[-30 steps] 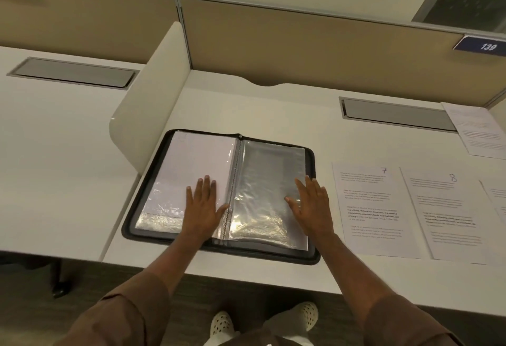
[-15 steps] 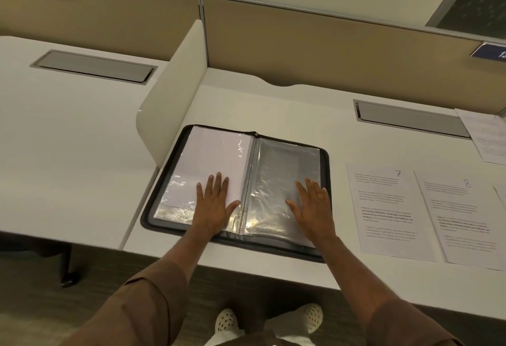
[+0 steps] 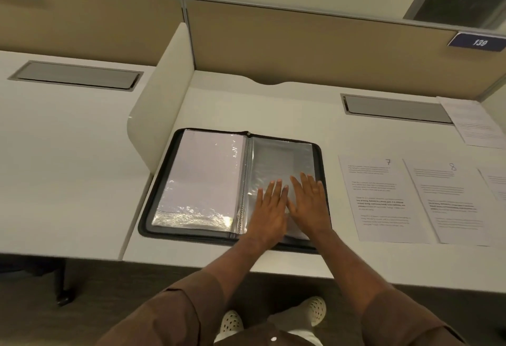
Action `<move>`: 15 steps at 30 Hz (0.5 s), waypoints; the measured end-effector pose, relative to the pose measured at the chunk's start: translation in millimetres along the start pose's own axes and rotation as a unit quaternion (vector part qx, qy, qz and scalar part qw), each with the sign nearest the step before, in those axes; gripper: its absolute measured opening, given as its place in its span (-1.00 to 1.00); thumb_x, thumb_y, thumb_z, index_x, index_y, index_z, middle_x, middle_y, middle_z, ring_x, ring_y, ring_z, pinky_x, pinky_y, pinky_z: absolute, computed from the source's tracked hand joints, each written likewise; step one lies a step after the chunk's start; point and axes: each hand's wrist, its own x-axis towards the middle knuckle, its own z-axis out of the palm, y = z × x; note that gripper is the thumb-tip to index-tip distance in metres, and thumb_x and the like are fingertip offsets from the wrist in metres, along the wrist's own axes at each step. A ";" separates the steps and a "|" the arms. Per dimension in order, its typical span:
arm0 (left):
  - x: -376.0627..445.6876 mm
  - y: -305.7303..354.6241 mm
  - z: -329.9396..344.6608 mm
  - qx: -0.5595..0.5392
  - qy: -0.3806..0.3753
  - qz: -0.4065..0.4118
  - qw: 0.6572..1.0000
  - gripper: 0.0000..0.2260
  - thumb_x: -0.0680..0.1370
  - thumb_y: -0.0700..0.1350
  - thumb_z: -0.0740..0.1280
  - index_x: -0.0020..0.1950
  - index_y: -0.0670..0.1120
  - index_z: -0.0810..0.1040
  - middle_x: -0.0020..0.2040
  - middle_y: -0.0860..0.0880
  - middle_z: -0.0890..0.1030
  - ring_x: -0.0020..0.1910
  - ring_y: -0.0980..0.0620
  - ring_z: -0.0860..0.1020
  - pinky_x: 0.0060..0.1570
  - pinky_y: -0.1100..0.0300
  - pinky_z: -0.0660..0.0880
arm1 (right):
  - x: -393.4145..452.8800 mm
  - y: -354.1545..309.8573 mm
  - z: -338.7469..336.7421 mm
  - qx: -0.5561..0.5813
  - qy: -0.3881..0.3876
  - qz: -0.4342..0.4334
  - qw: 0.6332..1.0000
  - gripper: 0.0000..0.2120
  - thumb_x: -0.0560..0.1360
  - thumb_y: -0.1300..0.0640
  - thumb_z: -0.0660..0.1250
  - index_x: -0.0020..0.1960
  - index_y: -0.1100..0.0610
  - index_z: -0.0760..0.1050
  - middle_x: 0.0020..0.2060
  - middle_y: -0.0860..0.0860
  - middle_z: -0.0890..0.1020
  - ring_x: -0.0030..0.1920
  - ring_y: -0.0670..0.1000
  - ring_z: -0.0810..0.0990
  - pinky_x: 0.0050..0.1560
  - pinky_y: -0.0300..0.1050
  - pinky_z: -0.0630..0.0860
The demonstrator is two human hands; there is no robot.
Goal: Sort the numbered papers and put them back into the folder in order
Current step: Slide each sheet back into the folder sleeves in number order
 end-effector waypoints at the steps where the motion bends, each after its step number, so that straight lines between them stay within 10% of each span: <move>1: 5.8 2.9 -3.5 -0.007 -0.005 -0.002 1.000 -0.40 0.68 0.09 0.01 0.65 -0.16 0.00 0.65 -0.19 -0.06 0.63 -0.16 -0.12 0.57 -0.24 -0.02 | -0.3 3.4 -2.3 0.002 0.004 0.009 1.000 -0.08 0.50 -0.41 -0.50 0.64 0.04 0.09 0.63 0.12 0.09 0.63 0.13 0.00 0.60 0.12 -0.14; 11: 64.3 22.6 -12.5 -0.042 -0.035 -0.016 0.998 -0.16 0.51 0.37 -0.44 0.64 -0.12 -0.18 0.64 -0.14 -0.23 0.62 -0.13 -0.25 0.58 -0.14 -0.24 | -11.8 63.2 -20.2 -0.014 0.041 0.102 0.994 -0.22 0.59 -0.37 -0.24 0.64 0.05 0.12 0.62 0.12 0.11 0.63 0.14 0.03 0.61 0.15 -0.08; 15: 88.3 49.0 -12.7 -0.039 -0.048 0.002 0.998 -0.32 0.65 0.27 -0.17 0.65 -0.11 -0.17 0.65 -0.15 -0.21 0.62 -0.13 -0.23 0.57 -0.15 -0.24 | -16.3 95.3 -25.7 -0.012 0.055 0.132 0.990 -0.26 0.60 -0.34 -0.16 0.62 0.07 0.17 0.61 0.14 0.16 0.62 0.16 0.07 0.60 0.18 -0.01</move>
